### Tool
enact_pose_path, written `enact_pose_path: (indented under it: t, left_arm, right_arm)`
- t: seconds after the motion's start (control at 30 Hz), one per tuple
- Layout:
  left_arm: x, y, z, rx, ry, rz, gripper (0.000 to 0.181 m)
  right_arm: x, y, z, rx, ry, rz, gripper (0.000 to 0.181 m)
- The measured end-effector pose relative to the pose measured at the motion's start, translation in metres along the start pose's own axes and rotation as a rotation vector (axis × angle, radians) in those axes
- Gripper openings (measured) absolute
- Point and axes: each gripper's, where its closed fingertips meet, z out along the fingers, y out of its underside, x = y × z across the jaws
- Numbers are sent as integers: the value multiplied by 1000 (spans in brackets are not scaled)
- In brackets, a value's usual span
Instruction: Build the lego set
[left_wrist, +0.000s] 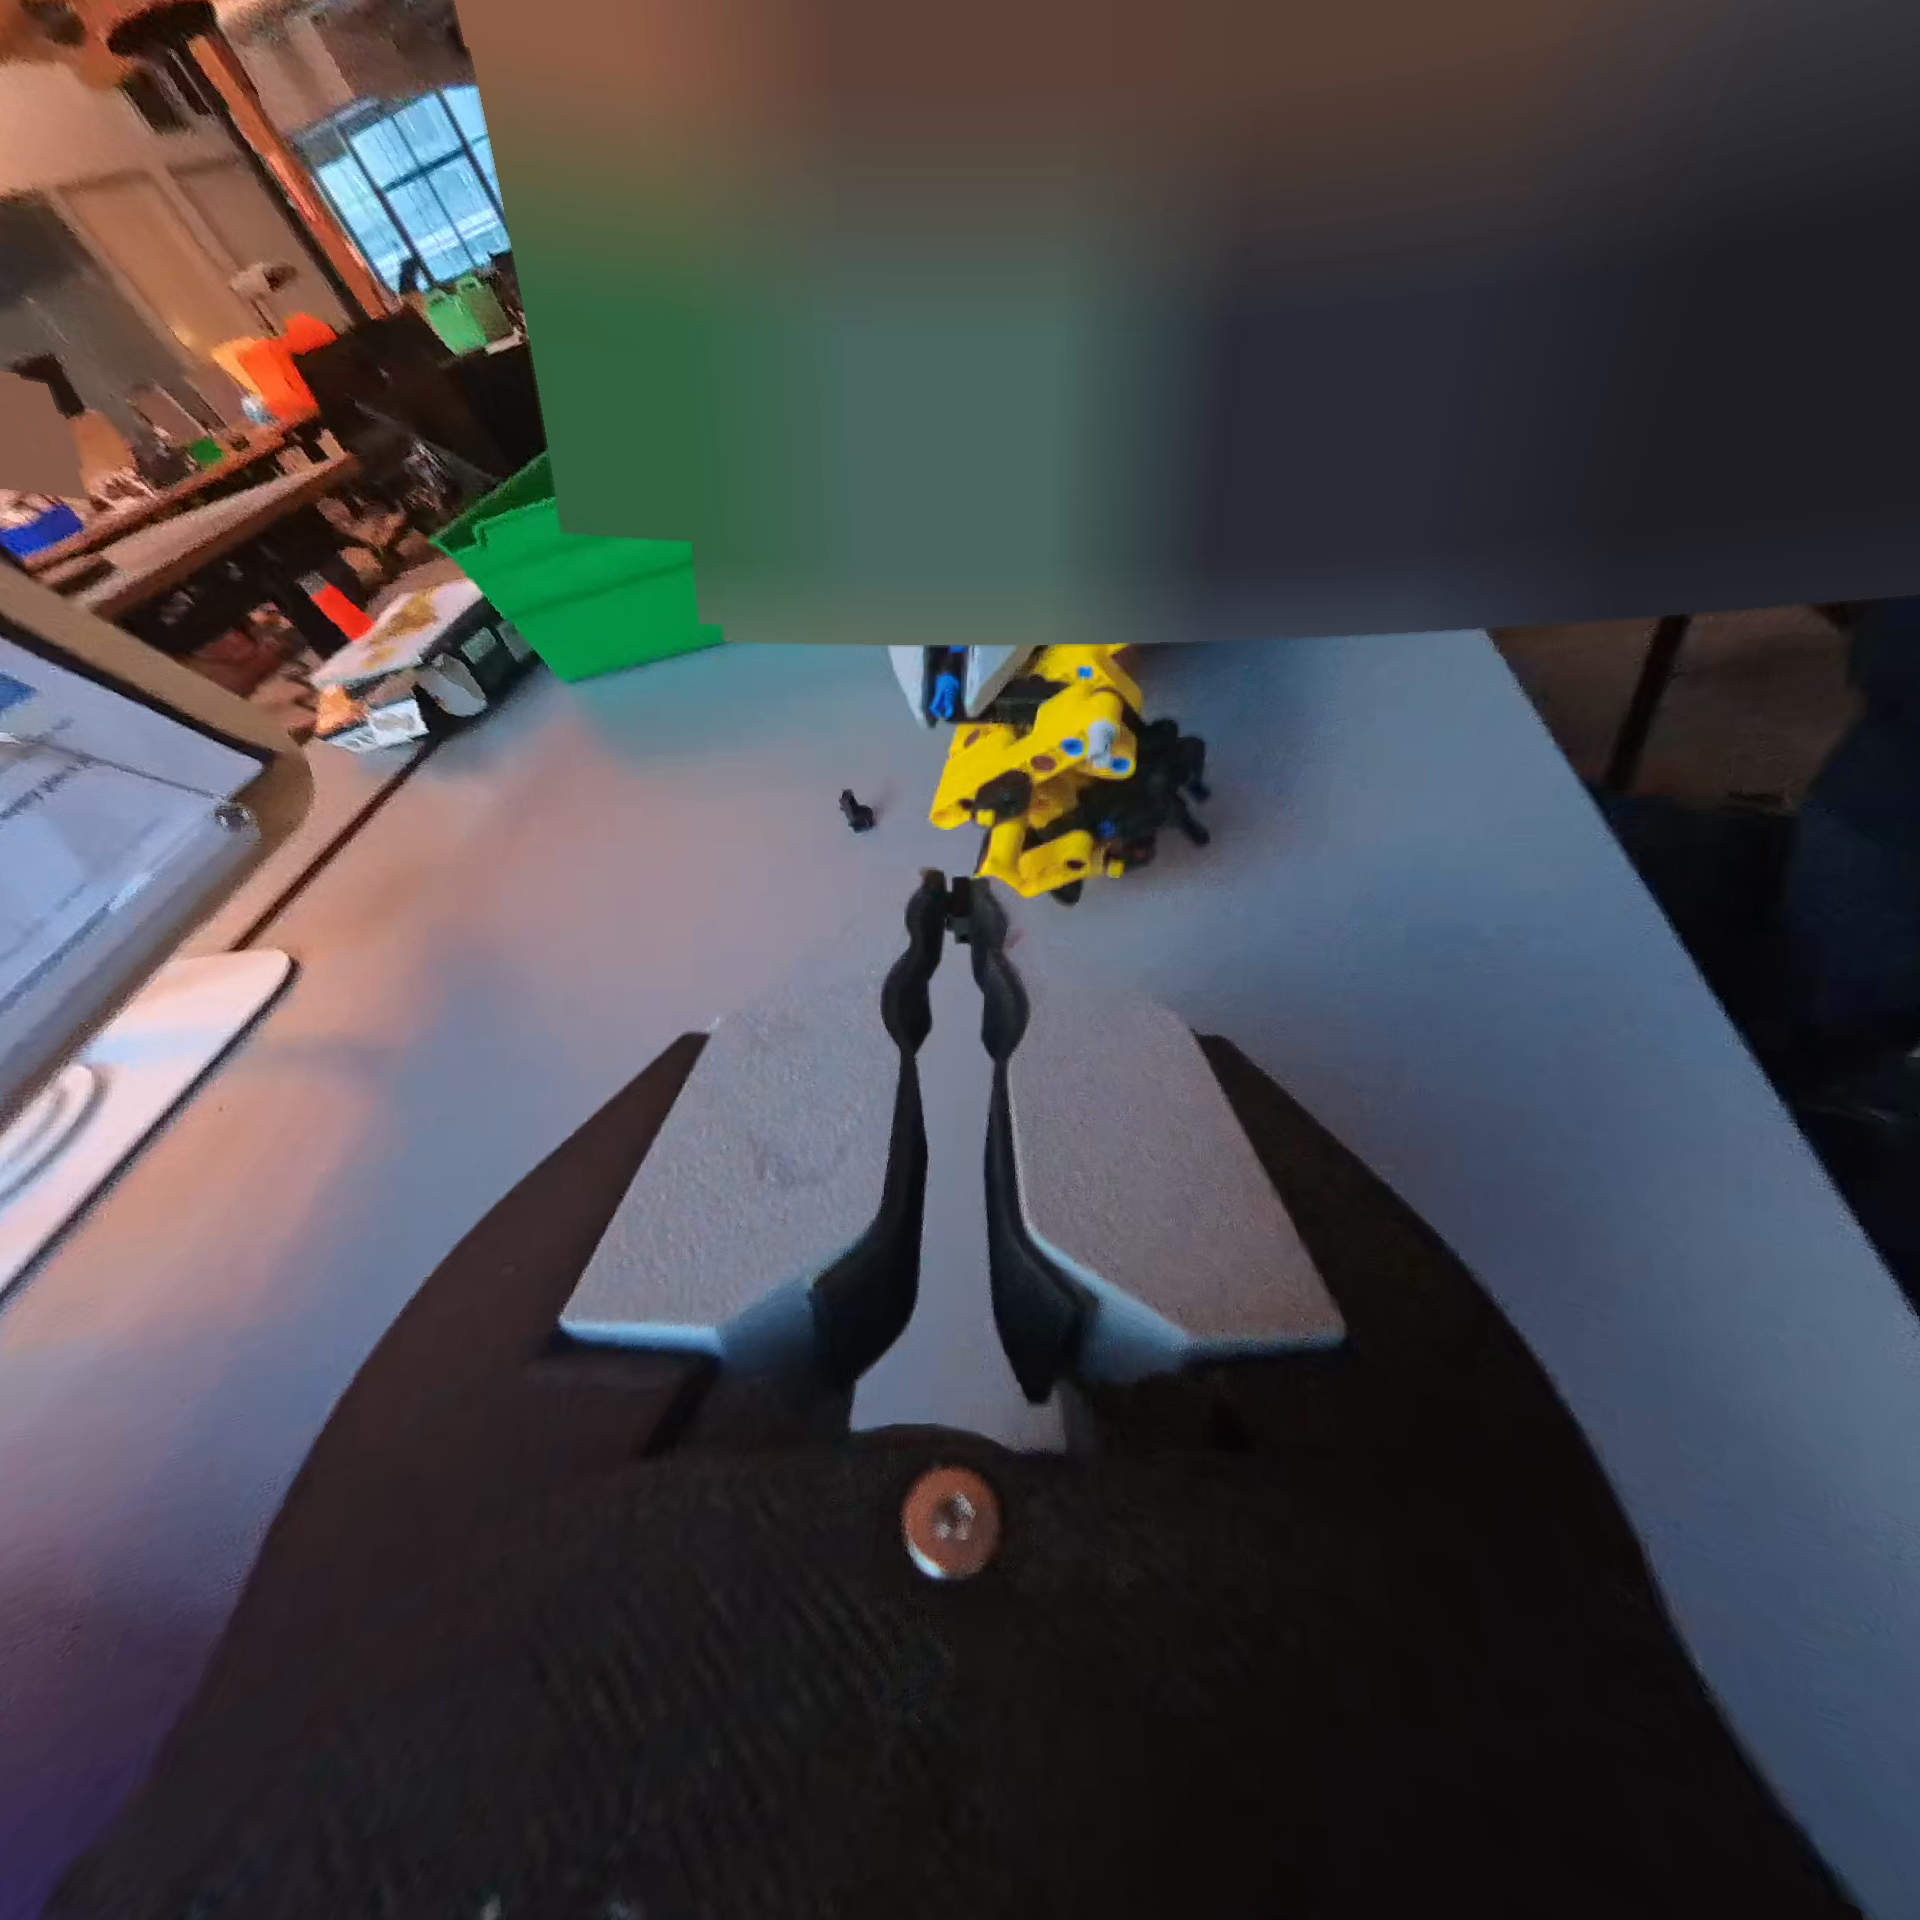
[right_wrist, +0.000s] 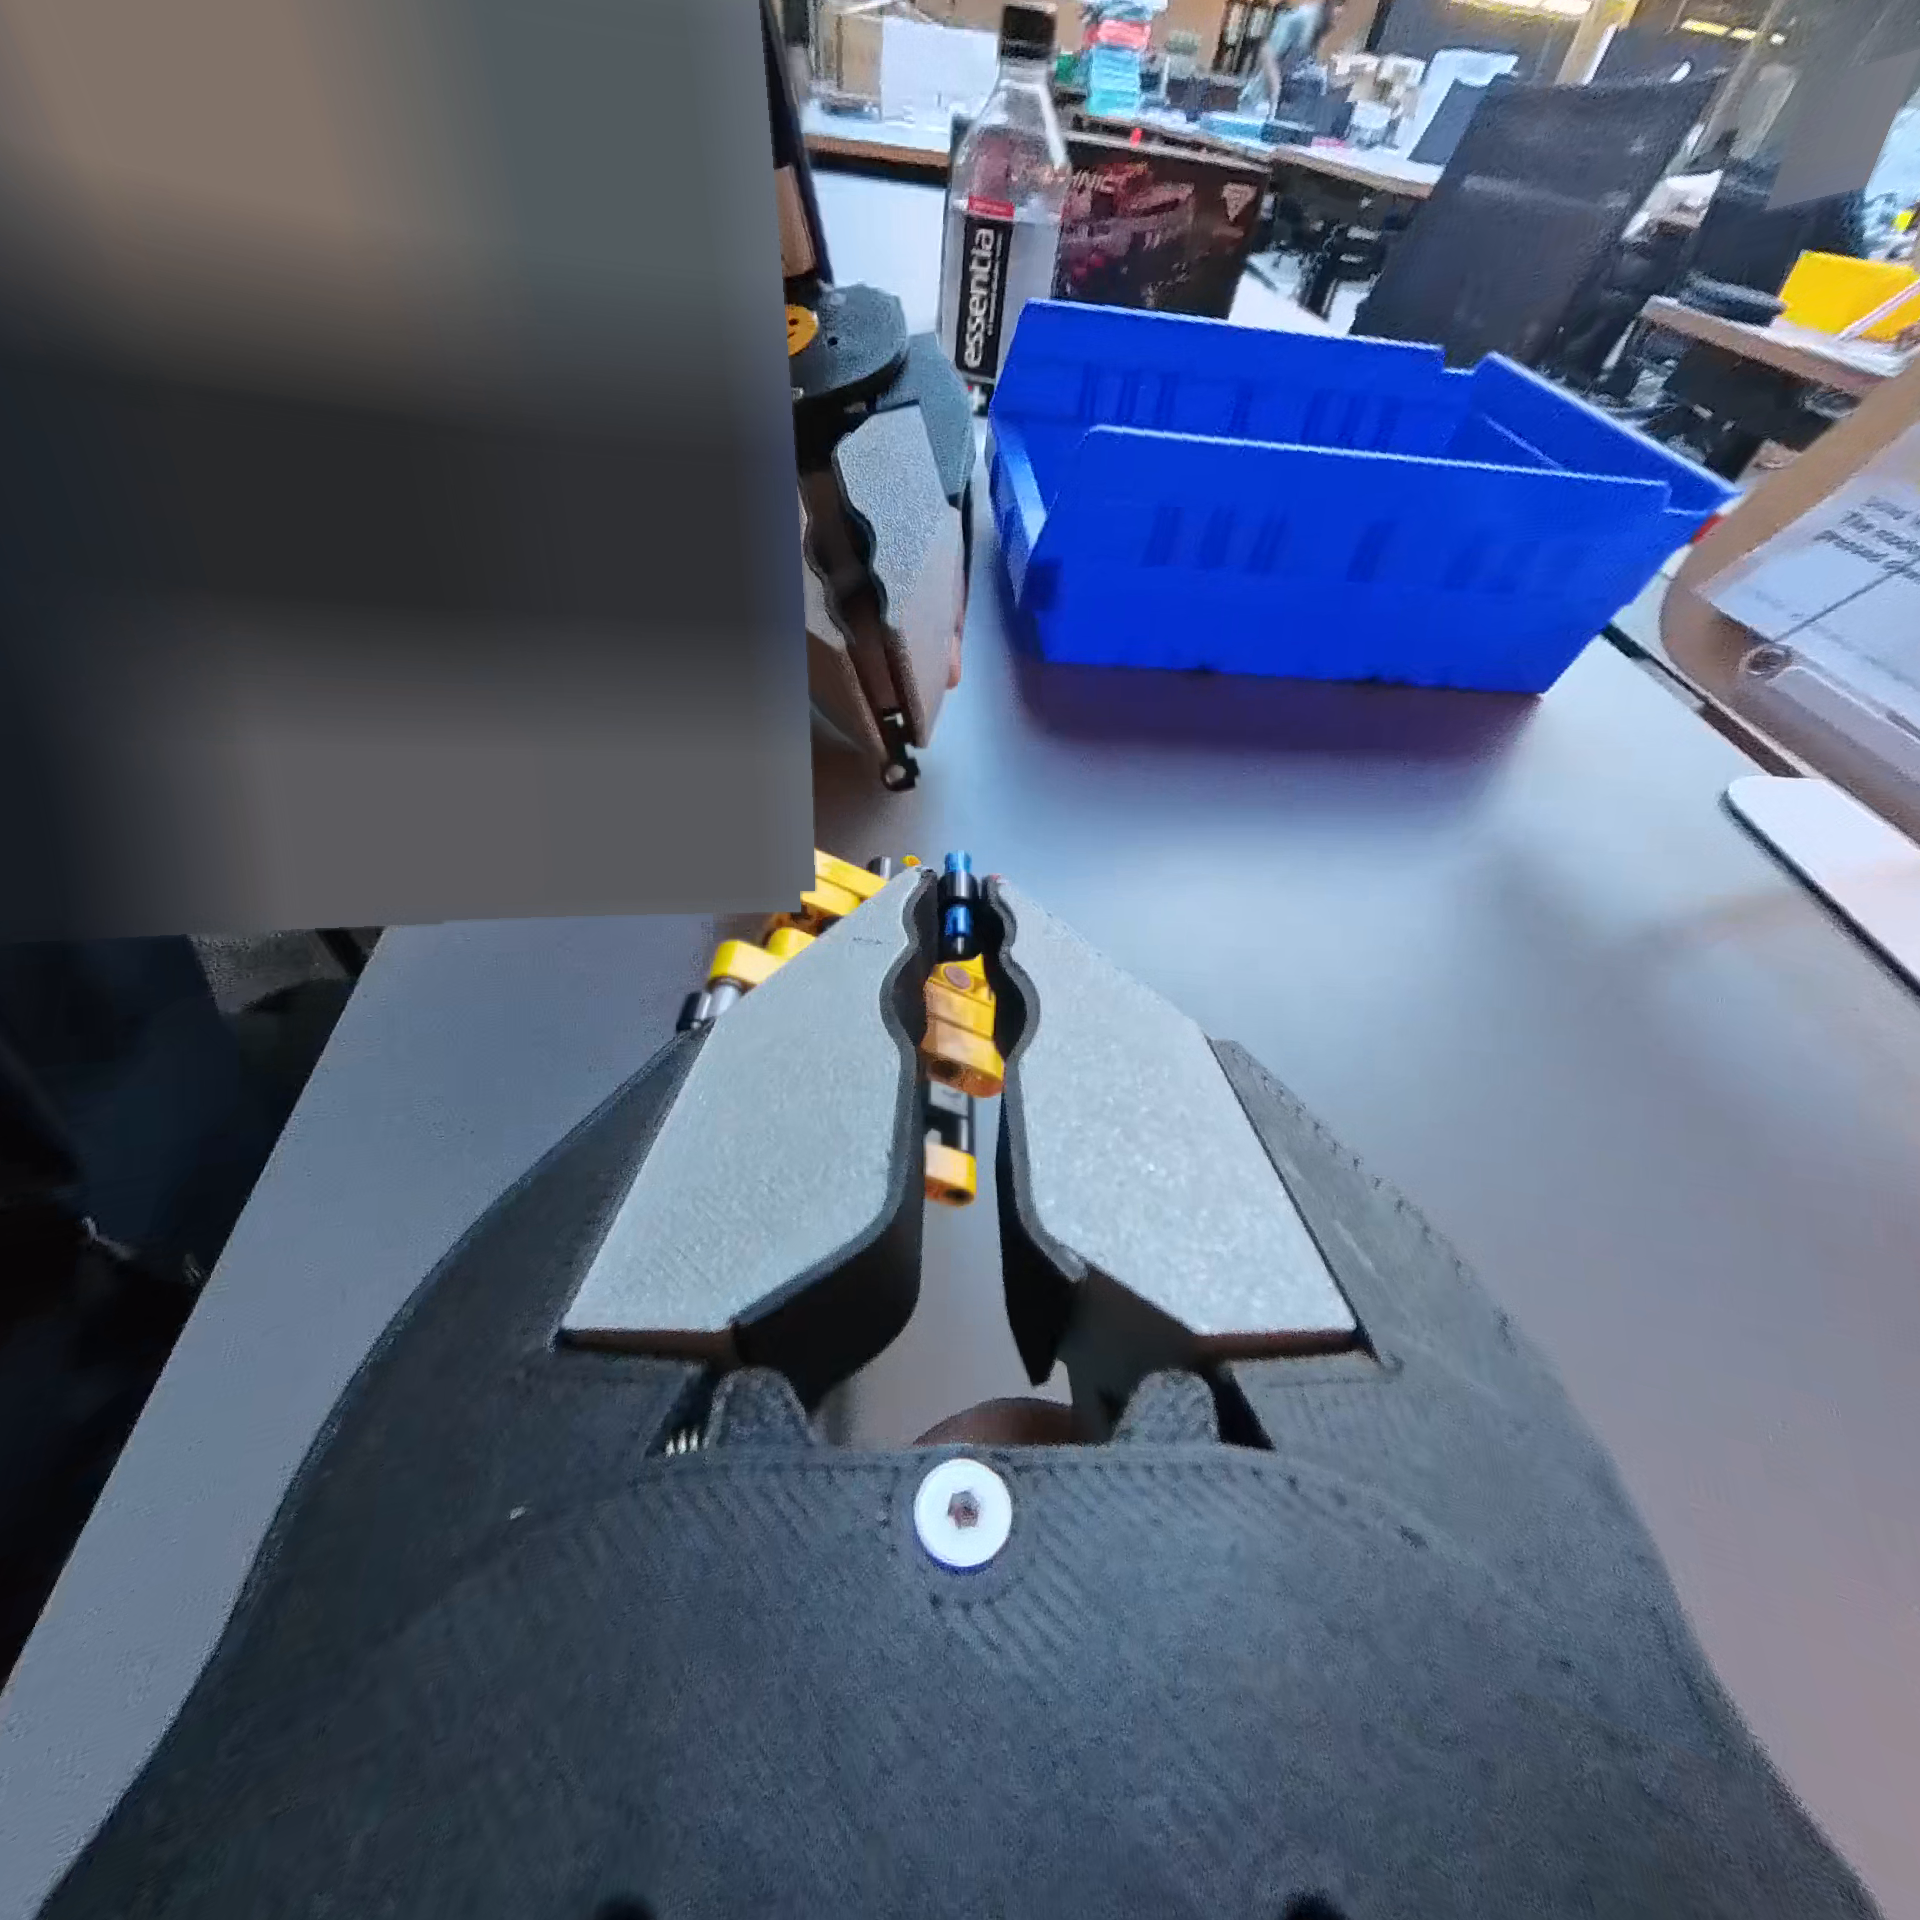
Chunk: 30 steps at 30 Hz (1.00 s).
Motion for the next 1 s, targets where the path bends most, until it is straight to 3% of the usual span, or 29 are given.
enact_pose_path:
  t: [0.23,0.3,0.37,0.43,0.5,0.73,0.83,0.93,1.0]
  left_arm:
    - [-18,32,16,-190,-142,11,1]
    - [-24,23,17,-127,-147,-104,1]
    - [-30,-3,12,68,-99,-282,1]
    - [-37,-30,0,292,-35,-398,1]
    - [-39,-42,-9,409,-2,-417,2]
    - [-20,-53,13,430,21,-311,2]
    - [-15,-58,21,432,7,-279,2]
    - [-13,-59,23,435,4,-251,2]
    - [-13,-55,25,414,3,-237,2]
  right_arm:
    - [12,7,12,-60,93,-98,8]
    - [20,11,20,-116,134,-82,30]
    - [23,9,22,-124,131,-35,43]
    - [28,-2,15,-72,139,-7,37]
    - [26,-15,7,-4,116,30,28]
    - [6,-35,12,85,-4,120,24]
    - [-2,-36,10,93,-43,110,5]
    - [-5,-37,8,108,-70,125,8]
    - [-9,-38,7,126,-117,165,20]
